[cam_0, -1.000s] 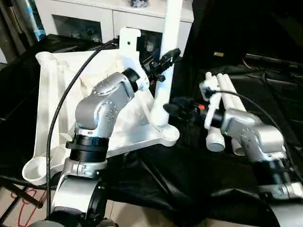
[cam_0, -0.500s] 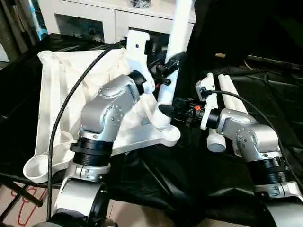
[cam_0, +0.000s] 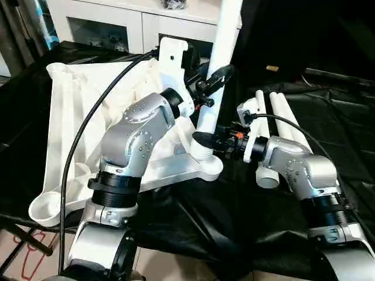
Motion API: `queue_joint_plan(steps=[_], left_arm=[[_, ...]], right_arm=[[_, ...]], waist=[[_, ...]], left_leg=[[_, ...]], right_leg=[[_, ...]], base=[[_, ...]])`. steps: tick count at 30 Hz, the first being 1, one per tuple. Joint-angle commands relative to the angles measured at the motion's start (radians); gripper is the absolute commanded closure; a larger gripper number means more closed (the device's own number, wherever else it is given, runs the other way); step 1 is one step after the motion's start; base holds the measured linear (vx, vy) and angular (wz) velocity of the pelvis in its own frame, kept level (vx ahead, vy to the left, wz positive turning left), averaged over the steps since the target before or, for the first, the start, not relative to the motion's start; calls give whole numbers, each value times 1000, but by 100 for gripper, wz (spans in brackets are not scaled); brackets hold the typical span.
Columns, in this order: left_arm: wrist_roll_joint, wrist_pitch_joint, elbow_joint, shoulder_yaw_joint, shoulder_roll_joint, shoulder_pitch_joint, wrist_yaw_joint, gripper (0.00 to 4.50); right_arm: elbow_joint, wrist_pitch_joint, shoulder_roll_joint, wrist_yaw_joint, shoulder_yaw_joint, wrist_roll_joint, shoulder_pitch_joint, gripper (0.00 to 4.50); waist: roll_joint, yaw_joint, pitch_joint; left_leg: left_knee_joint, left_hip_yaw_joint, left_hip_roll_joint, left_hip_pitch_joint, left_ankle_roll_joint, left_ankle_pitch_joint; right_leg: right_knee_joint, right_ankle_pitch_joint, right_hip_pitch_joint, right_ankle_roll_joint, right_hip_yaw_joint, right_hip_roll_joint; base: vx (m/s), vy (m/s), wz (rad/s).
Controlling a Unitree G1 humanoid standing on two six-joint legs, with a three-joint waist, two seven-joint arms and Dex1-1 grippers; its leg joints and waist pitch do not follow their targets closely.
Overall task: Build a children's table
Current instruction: Pick table leg
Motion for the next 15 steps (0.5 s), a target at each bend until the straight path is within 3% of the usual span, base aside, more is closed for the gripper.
queue_joint_plan(steps=[1,8,15], left_arm=[[-15,12,-26,-17,-7,2,-9,268],[-24,34,-47,-27,-4,13,-24,268],[-28,54,-36,-13,-6,9,-11,268]], right_arm=[[12,-17,-4,5,4,-9,-21,210],[35,-31,0,21,3,-14,-37,251],[34,-33,-2,38,-2,-5,-37,254]], waist=[[-9,2,-78],[-9,2,-78],[-8,3,-78]], left_leg=[[-58,3,24,8,42,12],[-59,3,25,9,36,9],[-58,3,24,9,33,6]], right_leg=[[-60,40,67,-232,40,-68],[-59,43,67,-230,40,-68],[-59,52,67,-233,40,-67]], base=[[0,0,0],[0,0,0],[0,0,0]])
